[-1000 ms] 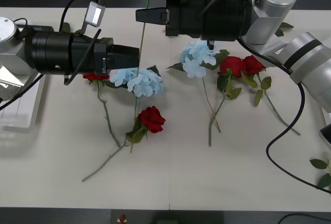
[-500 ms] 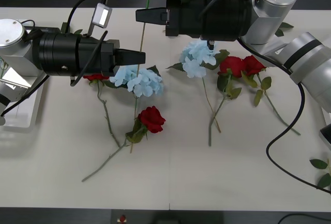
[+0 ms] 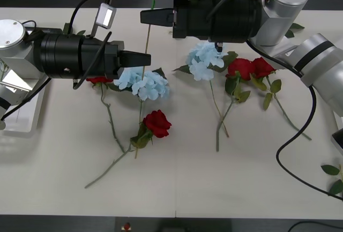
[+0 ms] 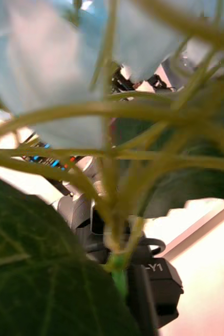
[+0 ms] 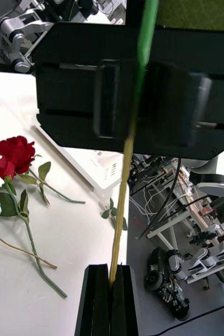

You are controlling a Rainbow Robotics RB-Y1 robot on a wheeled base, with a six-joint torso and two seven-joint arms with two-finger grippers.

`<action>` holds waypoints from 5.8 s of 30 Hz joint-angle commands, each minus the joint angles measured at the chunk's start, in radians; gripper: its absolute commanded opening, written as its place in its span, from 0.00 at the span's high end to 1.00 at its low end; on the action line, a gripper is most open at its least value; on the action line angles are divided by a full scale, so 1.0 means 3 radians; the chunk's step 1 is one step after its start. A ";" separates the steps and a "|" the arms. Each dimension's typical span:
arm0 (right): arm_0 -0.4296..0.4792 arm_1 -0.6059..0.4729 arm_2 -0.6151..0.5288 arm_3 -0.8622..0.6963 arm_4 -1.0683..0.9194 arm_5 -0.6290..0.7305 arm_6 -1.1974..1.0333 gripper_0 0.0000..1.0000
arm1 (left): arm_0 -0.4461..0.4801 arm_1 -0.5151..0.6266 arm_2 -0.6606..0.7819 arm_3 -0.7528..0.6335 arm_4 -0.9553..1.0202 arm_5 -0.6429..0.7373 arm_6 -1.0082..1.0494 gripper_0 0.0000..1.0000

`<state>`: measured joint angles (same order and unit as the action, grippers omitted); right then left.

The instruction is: Put the red flowers into the right box and the blue flowers into the left box

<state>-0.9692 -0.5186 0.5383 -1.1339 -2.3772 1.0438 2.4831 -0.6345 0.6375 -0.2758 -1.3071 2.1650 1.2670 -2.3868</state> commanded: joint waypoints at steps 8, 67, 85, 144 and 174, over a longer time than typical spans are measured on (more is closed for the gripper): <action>-0.0113 -0.0158 -0.0020 -0.0060 0.0009 0.0049 0.0150 0.00 | -0.0058 0.0104 -0.0001 -0.0102 0.0095 -0.0010 0.0133 1.00; -0.0139 -0.1620 0.0507 0.0221 0.3317 0.1133 -0.1640 0.00 | 0.1062 0.1899 0.1492 0.0553 -0.3136 -0.0266 0.0521 1.00; -0.0134 -0.1150 0.0430 0.1013 0.3767 0.1041 -0.1456 0.00 | 0.0709 0.1603 0.0623 0.0982 -0.3464 -0.0756 0.0772 1.00; 0.0101 -0.0731 0.0675 0.1402 0.3900 0.0177 -0.0801 0.27 | 0.0699 0.1240 0.1277 -0.1227 -0.3049 0.0844 0.2347 0.00; 0.0117 -0.0731 0.0675 0.1479 0.3823 0.0100 -0.0500 0.96 | 0.0152 0.0309 -0.0292 -0.1165 -0.4420 0.0368 0.4346 0.00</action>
<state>-0.9399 -0.7529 0.7388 -0.6964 -1.2185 1.0813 2.3006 -0.5450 0.7506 -0.3772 -1.6895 0.8484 1.3783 -1.0818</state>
